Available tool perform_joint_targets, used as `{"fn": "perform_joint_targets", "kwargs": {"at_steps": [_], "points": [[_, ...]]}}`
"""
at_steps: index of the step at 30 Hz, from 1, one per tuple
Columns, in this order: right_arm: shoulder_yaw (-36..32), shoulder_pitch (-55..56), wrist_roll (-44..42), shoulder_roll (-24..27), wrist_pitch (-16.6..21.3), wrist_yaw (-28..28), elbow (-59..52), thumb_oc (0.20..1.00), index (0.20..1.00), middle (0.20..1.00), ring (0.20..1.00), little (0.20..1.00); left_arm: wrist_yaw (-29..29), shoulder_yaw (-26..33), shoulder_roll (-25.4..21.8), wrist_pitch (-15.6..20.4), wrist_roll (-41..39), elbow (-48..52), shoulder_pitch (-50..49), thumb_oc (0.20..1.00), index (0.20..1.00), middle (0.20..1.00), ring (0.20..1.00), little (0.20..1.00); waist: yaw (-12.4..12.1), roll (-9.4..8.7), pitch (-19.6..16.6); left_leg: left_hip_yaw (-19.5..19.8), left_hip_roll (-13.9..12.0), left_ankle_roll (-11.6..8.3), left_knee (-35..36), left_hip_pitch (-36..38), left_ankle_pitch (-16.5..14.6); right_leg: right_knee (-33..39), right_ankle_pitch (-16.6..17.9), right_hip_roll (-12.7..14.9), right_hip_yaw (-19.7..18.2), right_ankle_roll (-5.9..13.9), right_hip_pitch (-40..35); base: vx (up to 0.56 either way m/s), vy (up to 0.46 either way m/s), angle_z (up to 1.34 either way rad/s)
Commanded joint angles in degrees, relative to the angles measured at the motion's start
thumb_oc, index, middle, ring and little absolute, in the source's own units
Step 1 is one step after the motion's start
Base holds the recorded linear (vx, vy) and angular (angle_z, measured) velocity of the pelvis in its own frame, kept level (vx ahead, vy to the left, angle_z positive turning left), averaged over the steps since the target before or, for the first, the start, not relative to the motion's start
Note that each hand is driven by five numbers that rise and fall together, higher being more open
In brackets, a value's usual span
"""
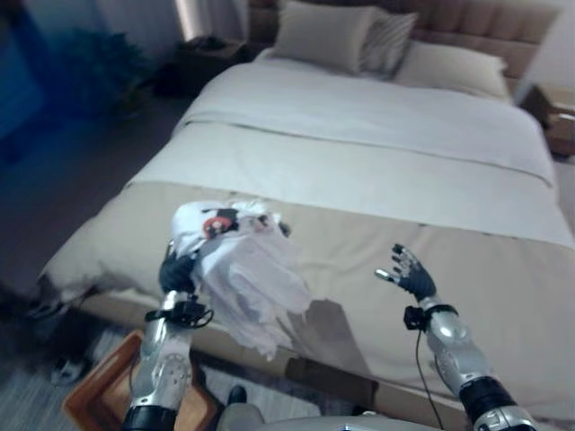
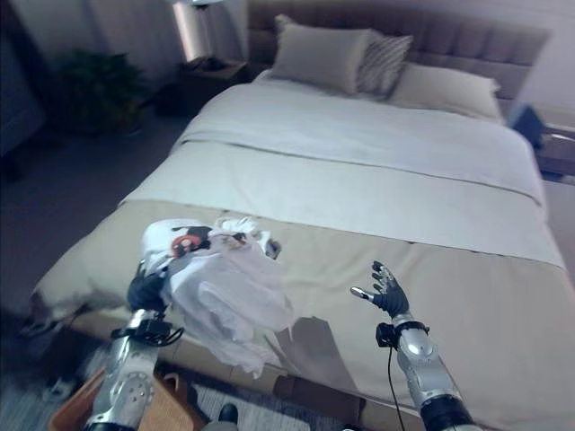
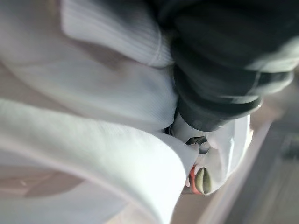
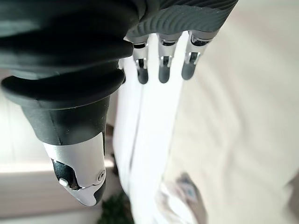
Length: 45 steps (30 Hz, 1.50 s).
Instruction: Pick up clothes into the bucket
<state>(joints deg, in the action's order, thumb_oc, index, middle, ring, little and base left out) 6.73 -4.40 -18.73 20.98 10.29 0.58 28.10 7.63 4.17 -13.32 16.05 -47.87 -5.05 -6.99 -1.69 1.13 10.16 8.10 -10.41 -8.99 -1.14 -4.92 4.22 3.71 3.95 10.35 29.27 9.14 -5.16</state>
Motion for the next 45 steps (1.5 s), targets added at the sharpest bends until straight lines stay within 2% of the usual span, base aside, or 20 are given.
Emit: {"fn": "perform_joint_targets", "kwargs": {"at_steps": [1, 2, 3, 4, 6, 7, 8, 9, 13, 15, 17, 18, 21, 24, 25, 26, 27, 34, 41, 45], "points": [[-2.70, -3.07, -1.88, -0.65, 5.30, 1.11, -3.57, 1.000, 1.000, 1.000, 1.000, 1.000, -4.76, 3.83, -4.06, 5.83, 7.87, 2.66, 1.96, 0.200, 0.200, 0.200, 0.200, 0.200, -0.86, -2.38, 0.27, -3.00, -2.34, -1.99, 1.43, -5.87, 8.69, -11.97, -6.14, 2.12, -0.34, -1.22, 3.06, -0.16, -0.002, 0.54], [-3.34, -2.15, -0.71, 0.60, 5.62, 1.86, -4.31, 1.000, 1.000, 1.000, 1.000, 1.000, -7.00, 5.09, -4.79, 6.35, 10.72, 0.97, 3.63, 0.200, 0.200, 0.200, 0.200, 0.200, 0.70, -3.22, 0.66, -11.26, -3.96, 0.56, -3.55, -5.61, 4.26, -13.38, -6.41, 4.03, 1.41, -1.07, 3.99, -0.22, 0.035, 0.54], [-3.41, -2.21, -0.65, 0.56, 5.62, 1.95, -4.35, 1.000, 1.000, 1.000, 1.000, 1.000, -7.06, 5.04, -4.80, 6.36, 10.80, 0.96, 3.77, 0.200, 0.200, 0.200, 0.200, 0.200, 0.50, -3.27, 0.90, -11.84, -3.74, 1.26, -4.11, -6.31, 4.88, -13.35, -5.44, 4.45, 2.11, -1.55, 4.43, -0.16, 0.025, 1.01], [-3.23, -1.60, 0.73, 0.94, 5.29, 2.64, -4.22, 1.000, 1.000, 1.000, 1.000, 1.000, -10.50, 5.79, -6.72, 7.75, 16.78, 0.31, 4.21, 0.200, 0.200, 0.200, 0.200, 0.200, 0.44, -3.69, 1.15, -12.46, -4.74, 0.89, -8.46, -4.61, 0.08, -13.94, -6.22, 5.50, 1.63, -1.42, 4.44, -0.05, 0.041, 1.03], [-3.44, -1.40, 0.88, 0.81, 5.31, 3.06, -4.07, 1.000, 1.000, 1.000, 1.000, 1.000, -12.78, 5.87, -7.08, 8.34, 19.35, 0.32, 4.58, 0.200, 0.200, 0.200, 0.200, 0.200, -0.09, -3.76, 1.49, -10.94, -4.67, 0.64, -10.20, -4.31, -1.45, -13.76, -6.05, 5.88, 1.27, -1.31, 3.89, 0.03, 0.043, 0.52], [-3.66, -0.90, 0.78, 0.64, 5.16, 3.16, -3.92, 1.000, 1.000, 1.000, 1.000, 1.000, -13.97, 6.20, -6.66, 8.21, 19.28, -0.13, 4.60, 0.200, 0.200, 0.200, 0.200, 0.200, -0.06, -3.59, 1.21, -11.05, -4.63, 0.57, -8.04, -3.31, -1.79, -13.51, -5.92, 6.18, 1.56, -0.99, 3.22, 0.00, 0.142, 0.06], [-3.81, -0.48, 0.70, 0.53, 5.01, 3.64, -3.71, 1.000, 1.000, 1.000, 1.000, 1.000, -16.03, 6.58, -6.41, 8.43, 19.61, -1.02, 5.07, 0.200, 0.200, 0.200, 0.200, 0.200, -0.26, -3.37, 1.27, -10.95, -3.87, 1.24, -6.38, -3.21, -0.26, -13.63, -4.59, 6.96, 2.56, -1.20, 3.36, 0.07, 0.155, 0.27], [-4.49, -0.05, 0.12, 0.46, 4.95, 3.78, -3.42, 1.000, 1.000, 1.000, 1.000, 1.000, -17.72, 7.06, -6.35, 8.57, 21.17, -0.91, 5.35, 0.200, 0.200, 0.200, 0.200, 0.200, -0.33, -3.23, 1.37, -10.60, -3.54, 1.02, -5.43, -2.78, -1.16, -14.70, -5.38, 7.45, 2.25, -0.31, 2.92, -0.02, 0.186, 0.29], [-3.52, -1.66, -2.89, -0.64, 4.87, 4.04, -0.90, 1.000, 1.000, 1.000, 1.000, 1.000, -22.33, 7.24, -6.92, 8.47, 25.70, 0.16, 6.36, 0.200, 0.200, 0.200, 0.200, 0.200, -0.89, -4.23, 4.36, -10.37, -0.76, 2.84, -9.65, -5.56, -2.95, -16.85, -3.77, 10.56, 1.41, -0.54, 4.91, -0.04, 0.167, 0.31], [-3.10, -1.85, -3.25, -0.85, 4.82, 4.14, -1.00, 1.000, 1.000, 1.000, 1.000, 1.000, -24.23, 7.23, -8.33, 8.46, 28.68, -0.21, 7.84, 0.200, 0.200, 0.200, 0.200, 0.200, -0.83, -4.72, 5.97, -9.26, 0.70, 3.66, -12.71, -8.10, -4.06, -19.40, -3.89, 11.88, -0.87, -0.32, 5.98, -0.04, 0.083, 0.20], [-2.00, -2.10, -3.89, -0.89, 4.88, 3.58, -2.35, 1.000, 1.000, 1.000, 1.000, 1.000, -27.70, 7.24, -10.28, 8.53, 32.79, -0.91, 10.11, 0.200, 0.200, 0.200, 0.200, 0.200, 0.43, -5.10, 7.47, -8.54, 1.43, 4.23, -16.01, -11.14, -5.20, -21.89, -3.14, 11.85, -7.44, 0.42, 9.38, -0.08, 0.080, 0.41], [-0.14, -2.81, -5.14, -1.02, 5.02, 2.41, -1.84, 1.000, 1.000, 1.000, 1.000, 1.000, -31.10, 7.82, -11.59, 8.68, 36.02, -0.96, 11.84, 0.200, 0.200, 0.200, 0.200, 0.200, 0.07, -5.78, 8.10, -8.43, 0.89, 3.75, -17.38, -12.47, -6.59, -20.74, -4.96, 11.46, -8.04, 0.37, 10.35, -0.05, 0.051, 0.35], [1.39, -3.78, -5.41, -1.34, 5.19, 2.22, -1.11, 1.000, 1.000, 1.000, 1.000, 1.000, -34.41, 8.55, -12.63, 8.44, 38.25, -0.96, 13.86, 0.200, 0.200, 0.200, 0.200, 0.200, -0.33, -6.68, 9.52, -7.71, 0.59, 3.45, -19.22, -15.16, -6.43, -21.61, -4.95, 11.31, -7.65, 0.48, 12.26, -0.08, 0.001, -0.05], [2.57, -3.77, -5.71, -1.77, 5.37, 2.46, -0.06, 1.000, 1.000, 1.000, 1.000, 1.000, -38.52, 9.62, -14.44, 7.34, 41.28, -1.65, 15.99, 0.200, 0.200, 0.200, 0.200, 0.200, -0.97, -8.03, 11.66, -6.76, 0.80, 3.37, -19.78, -18.66, -4.57, -22.15, -4.51, 11.89, -4.55, 0.20, 13.46, -0.11, -0.004, 0.08], [3.11, -3.60, -6.23, -1.98, 5.63, 2.52, 0.32, 1.000, 1.000, 1.000, 1.000, 1.000, -40.75, 10.58, -16.14, 6.50, 43.07, -1.97, 16.87, 0.200, 0.200, 0.200, 0.200, 0.200, -1.29, -8.75, 12.41, -5.67, 0.44, 2.78, -19.99, -19.70, -5.71, -23.36, -5.76, 11.79, -4.21, 1.00, 14.18, -0.08, -0.030, 0.19], [3.06, -3.71, -6.25, -2.07, 5.69, 2.54, 0.36, 1.000, 1.000, 1.000, 1.000, 1.000, -40.88, 10.53, -16.21, 6.45, 43.18, -1.91, 16.98, 0.200, 0.200, 0.200, 0.200, 0.200, -1.29, -8.85, 12.58, -5.96, 0.73, 3.23, -19.93, -20.43, -4.30, -23.08, -4.69, 12.16, -3.38, 0.31, 14.64, 0.00, -0.067, 0.19], [2.95, -3.48, -6.57, -2.07, 5.85, 2.75, 0.42, 1.000, 1.000, 1.000, 1.000, 1.000, -42.01, 11.41, -17.52, 5.78, 44.66, -2.16, 17.18, 0.200, 0.200, 0.200, 0.200, 0.200, -1.51, -9.28, 13.11, -5.11, 0.37, 2.63, -20.51, -21.15, -5.70, -24.15, -5.95, 11.90, -3.49, 1.17, 14.97, -0.06, -0.037, 0.24], [4.62, -7.18, -9.75, -1.97, 7.47, 5.28, 3.33, 1.000, 1.000, 1.000, 1.000, 1.000, -47.06, 11.18, -23.47, 5.10, 41.41, -8.88, 23.57, 0.200, 0.200, 0.200, 0.200, 0.200, -2.70, -10.91, 17.54, -2.80, 0.92, 2.82, -22.81, -29.71, -4.82, -27.94, -6.32, 11.55, -1.90, 1.24, 22.51, -0.07, -0.029, 0.20], [6.54, -10.85, -10.12, -1.40, 8.11, 7.43, 4.57, 1.000, 1.000, 1.000, 1.000, 1.000, -48.70, 7.45, -24.78, 4.91, 36.95, -15.53, 29.57, 0.200, 0.200, 0.200, 0.200, 0.200, -1.27, -11.48, 19.63, -1.99, 1.71, 3.76, -27.91, -38.68, -6.05, -32.46, -7.10, 11.93, -3.52, 0.81, 31.92, -0.06, 0.049, 0.08], [7.52, -11.64, -11.15, -0.99, 8.87, 8.38, 4.00, 1.000, 1.000, 1.000, 1.000, 1.000, -51.49, 6.94, -28.28, 4.23, 36.43, -18.57, 33.18, 0.200, 0.200, 0.200, 0.200, 0.200, -0.15, -12.48, 19.63, -2.03, 1.84, 4.27, -31.54, -44.82, -7.30, -34.42, -6.90, 12.39, -4.81, 0.99, 37.90, -0.01, 0.045, -0.03]]}}
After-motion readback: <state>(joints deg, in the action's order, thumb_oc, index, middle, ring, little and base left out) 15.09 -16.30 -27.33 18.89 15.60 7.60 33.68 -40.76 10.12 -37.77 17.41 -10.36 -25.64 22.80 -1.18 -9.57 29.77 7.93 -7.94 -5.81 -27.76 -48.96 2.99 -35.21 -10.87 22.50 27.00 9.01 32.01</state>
